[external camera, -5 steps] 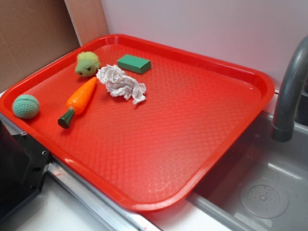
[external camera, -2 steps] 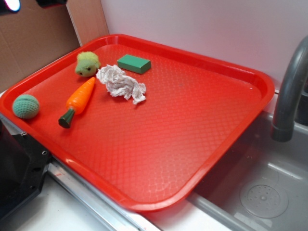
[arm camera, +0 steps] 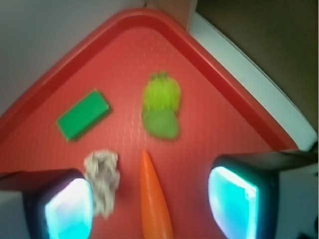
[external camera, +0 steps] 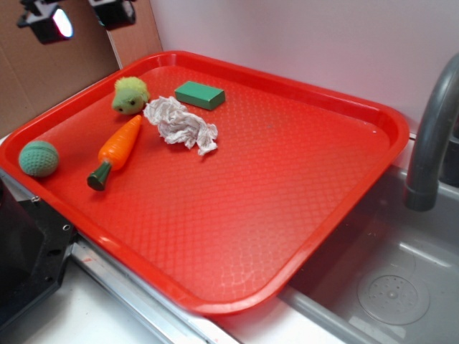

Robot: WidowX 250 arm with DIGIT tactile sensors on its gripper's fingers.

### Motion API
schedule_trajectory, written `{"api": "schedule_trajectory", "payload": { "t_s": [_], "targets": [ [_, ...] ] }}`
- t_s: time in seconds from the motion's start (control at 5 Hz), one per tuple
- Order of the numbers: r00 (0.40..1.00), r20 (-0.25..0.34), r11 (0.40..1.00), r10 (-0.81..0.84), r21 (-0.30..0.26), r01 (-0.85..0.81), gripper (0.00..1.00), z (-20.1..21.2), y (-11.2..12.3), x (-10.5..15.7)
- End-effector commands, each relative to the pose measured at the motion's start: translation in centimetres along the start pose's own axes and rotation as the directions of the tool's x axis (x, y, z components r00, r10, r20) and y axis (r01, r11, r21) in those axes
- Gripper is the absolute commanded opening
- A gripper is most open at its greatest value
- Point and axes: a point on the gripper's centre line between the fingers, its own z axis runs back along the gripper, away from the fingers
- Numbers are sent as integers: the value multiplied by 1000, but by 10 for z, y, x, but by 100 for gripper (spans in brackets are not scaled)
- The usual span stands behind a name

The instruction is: Grab the green animal.

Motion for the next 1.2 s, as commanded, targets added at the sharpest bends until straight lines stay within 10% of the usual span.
{"api": "schedule_trajectory", "payload": {
  "t_s": [0.0, 0.6, 0.8, 1.0],
  "targets": [
    [1000, 15, 1000, 18, 7, -18, 100, -43, 12, 25],
    [996, -83, 994, 44, 100, -36, 100, -128, 17, 52],
    [996, -73, 994, 45, 104, -37, 0, -130, 16, 51],
    [995, -70, 993, 66, 100, -58, 0, -125, 16, 51]
  ]
}}
